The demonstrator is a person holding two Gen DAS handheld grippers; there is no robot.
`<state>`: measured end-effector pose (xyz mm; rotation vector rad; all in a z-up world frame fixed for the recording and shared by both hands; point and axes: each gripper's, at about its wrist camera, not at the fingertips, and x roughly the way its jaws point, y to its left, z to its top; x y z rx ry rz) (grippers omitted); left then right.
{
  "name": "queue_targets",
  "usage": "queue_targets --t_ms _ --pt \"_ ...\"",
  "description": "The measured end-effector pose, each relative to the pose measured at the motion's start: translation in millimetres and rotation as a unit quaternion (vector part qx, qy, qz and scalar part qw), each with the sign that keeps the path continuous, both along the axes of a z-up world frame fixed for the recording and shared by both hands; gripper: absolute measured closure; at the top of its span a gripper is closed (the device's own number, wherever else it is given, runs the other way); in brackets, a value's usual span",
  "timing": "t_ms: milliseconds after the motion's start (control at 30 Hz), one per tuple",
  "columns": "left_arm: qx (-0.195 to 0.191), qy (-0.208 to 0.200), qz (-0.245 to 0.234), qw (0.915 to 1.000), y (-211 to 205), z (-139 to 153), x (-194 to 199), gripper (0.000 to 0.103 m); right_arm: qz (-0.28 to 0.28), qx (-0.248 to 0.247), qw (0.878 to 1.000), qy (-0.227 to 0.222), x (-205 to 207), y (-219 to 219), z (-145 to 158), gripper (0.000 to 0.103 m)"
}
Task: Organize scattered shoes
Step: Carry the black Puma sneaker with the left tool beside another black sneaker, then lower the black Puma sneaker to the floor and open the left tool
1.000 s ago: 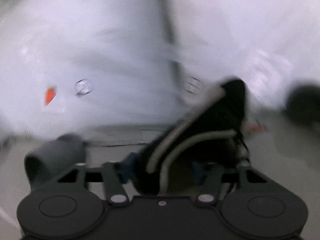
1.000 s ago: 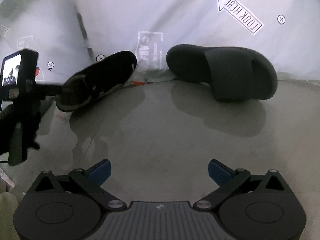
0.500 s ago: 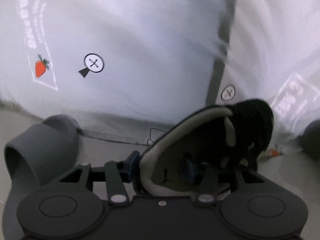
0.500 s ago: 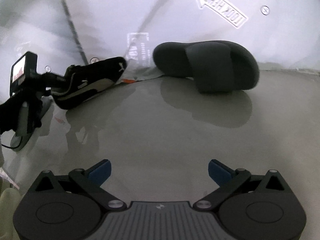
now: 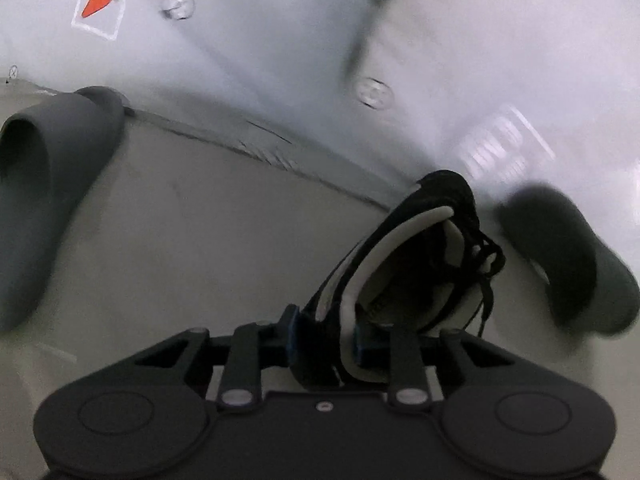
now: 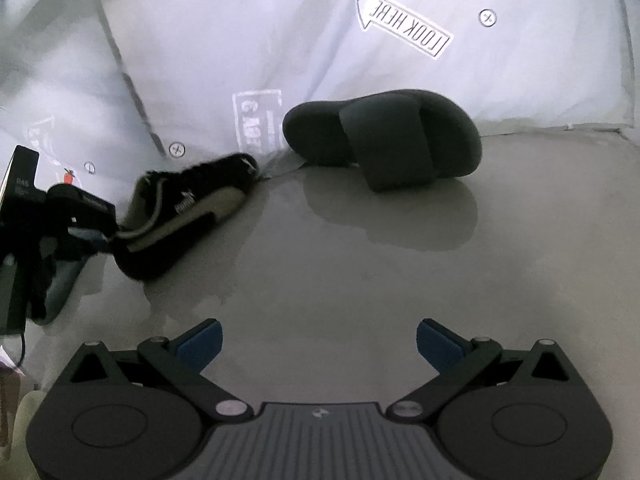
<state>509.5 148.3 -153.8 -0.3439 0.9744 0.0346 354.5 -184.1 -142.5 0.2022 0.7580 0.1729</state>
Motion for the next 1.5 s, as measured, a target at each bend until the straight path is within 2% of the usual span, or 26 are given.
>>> queue_targets --t_ms 133,200,400,633,800,1000,1100,1267,1400,1500 --pt "-0.071 0.051 0.003 0.9962 -40 -8 -25 0.074 -0.021 0.002 1.0 -0.003 -21 -15 5 0.001" --pt "-0.093 0.059 0.005 0.9939 -70 -13 -44 0.074 -0.037 0.0 0.999 -0.006 -35 -26 9 0.001" --pt "-0.078 0.083 -0.061 0.9917 -148 -9 -76 0.073 -0.089 -0.009 0.996 -0.02 -71 -65 21 0.001" --pt "-0.059 0.102 -0.098 0.9882 -207 -5 -114 0.073 -0.146 -0.014 0.989 -0.033 -109 -105 30 0.001" --pt "-0.052 0.107 -0.108 0.987 -237 -3 -164 0.073 -0.165 -0.015 0.986 -0.035 -142 -131 30 0.001" --pt "-0.042 0.111 -0.125 0.985 -252 -2 -222 0.073 -0.153 -0.022 0.988 -0.031 -165 -143 26 0.001" --pt "-0.019 0.098 -0.147 0.9841 -259 2 -244 0.074 -0.139 -0.027 0.99 -0.027 -178 -146 26 0.001" --pt "-0.008 0.091 -0.153 0.9839 -270 1 -267 0.073 -0.119 -0.034 0.992 -0.023 -197 -152 25 0.001" --pt "-0.002 0.082 -0.15 0.9852 -276 3 -274 0.073 -0.107 -0.035 0.993 -0.02 -207 -156 25 0.001" --pt "-0.004 0.076 -0.167 0.9831 -277 8 -278 0.072 -0.102 -0.031 0.994 -0.014 -208 -158 25 0.001"
